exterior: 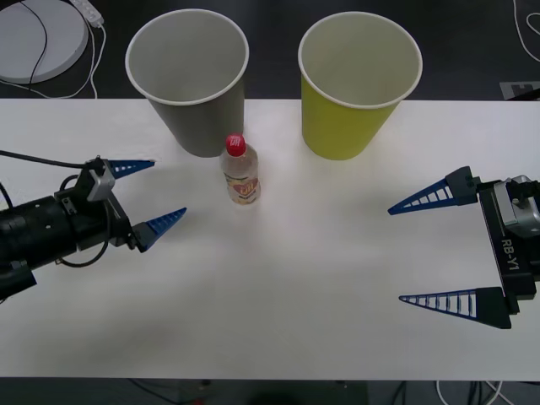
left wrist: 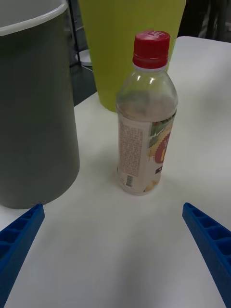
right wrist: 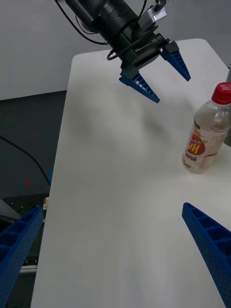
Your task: Put the can into the green bin and the plastic bottle into the gray bin
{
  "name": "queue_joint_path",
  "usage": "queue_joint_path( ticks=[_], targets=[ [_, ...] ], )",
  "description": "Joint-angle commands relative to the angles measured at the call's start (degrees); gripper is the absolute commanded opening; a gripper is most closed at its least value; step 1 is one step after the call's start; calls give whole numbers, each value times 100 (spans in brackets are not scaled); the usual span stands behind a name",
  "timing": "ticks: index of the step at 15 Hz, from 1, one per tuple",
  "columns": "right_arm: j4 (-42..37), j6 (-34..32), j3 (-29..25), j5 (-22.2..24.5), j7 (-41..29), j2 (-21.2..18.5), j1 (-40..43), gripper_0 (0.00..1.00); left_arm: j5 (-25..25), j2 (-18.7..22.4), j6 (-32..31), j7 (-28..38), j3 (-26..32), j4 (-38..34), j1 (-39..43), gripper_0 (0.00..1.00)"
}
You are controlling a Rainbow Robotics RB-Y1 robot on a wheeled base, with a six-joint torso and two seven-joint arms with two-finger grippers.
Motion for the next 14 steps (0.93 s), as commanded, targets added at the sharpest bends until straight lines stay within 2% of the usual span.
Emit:
queue_joint_path(
  ticks=[1,4,8,14],
  targets=[
    [0,0,0,0,0,0,0,100,-356,-408,-2,90,-2,5,-66,100],
    [0,0,0,0,0,0,0,100,-637,-610,-37,213,-64,14,-233,100],
    [0,0,0,0,0,0,0,100,-681,-619,218,336,-459,155,-541,100],
    [0,0,0,0,0,0,0,100,-971,-812,209,459,-486,225,-681,100]
  ],
)
